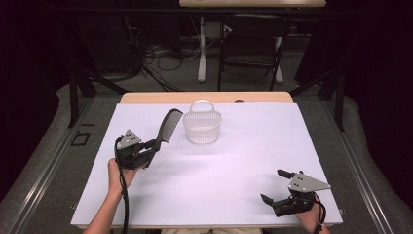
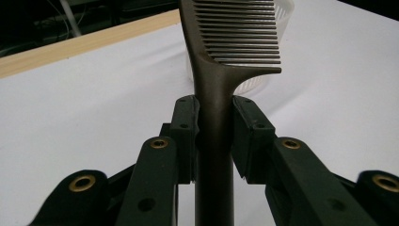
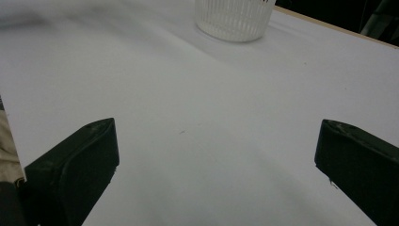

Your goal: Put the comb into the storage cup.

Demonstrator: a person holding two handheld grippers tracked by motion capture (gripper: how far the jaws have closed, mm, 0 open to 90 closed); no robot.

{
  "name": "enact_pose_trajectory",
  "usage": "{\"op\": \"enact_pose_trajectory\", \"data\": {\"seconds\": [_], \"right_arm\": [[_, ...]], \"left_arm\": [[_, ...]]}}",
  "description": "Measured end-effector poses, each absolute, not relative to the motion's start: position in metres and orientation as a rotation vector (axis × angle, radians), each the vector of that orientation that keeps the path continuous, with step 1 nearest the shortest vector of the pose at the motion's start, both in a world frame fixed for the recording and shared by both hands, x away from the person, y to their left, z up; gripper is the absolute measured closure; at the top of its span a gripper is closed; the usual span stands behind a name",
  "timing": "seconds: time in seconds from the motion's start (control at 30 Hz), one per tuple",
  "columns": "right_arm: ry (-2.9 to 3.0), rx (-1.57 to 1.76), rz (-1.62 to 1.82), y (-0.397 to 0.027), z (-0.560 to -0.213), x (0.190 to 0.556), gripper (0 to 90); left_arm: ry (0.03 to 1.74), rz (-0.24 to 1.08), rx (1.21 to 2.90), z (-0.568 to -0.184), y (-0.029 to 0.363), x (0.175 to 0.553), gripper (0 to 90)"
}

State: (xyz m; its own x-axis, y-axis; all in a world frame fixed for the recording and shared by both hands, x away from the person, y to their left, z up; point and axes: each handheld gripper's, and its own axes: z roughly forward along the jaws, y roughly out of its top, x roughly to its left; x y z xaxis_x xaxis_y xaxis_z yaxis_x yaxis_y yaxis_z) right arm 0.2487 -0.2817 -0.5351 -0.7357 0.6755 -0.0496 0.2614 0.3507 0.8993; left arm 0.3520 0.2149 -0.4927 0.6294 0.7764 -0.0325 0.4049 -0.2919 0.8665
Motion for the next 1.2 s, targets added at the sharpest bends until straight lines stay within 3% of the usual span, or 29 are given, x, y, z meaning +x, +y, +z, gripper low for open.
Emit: {"op": "enact_pose_trajectory", "data": {"seconds": [1.2], "right_arm": [[2.219, 0.819, 1.356, -0.280, -0.536, 0.250, 0.0]], "left_arm": [[0.870, 0.587, 1.822, -0.476, 0.190, 0.359, 71.9]]}}
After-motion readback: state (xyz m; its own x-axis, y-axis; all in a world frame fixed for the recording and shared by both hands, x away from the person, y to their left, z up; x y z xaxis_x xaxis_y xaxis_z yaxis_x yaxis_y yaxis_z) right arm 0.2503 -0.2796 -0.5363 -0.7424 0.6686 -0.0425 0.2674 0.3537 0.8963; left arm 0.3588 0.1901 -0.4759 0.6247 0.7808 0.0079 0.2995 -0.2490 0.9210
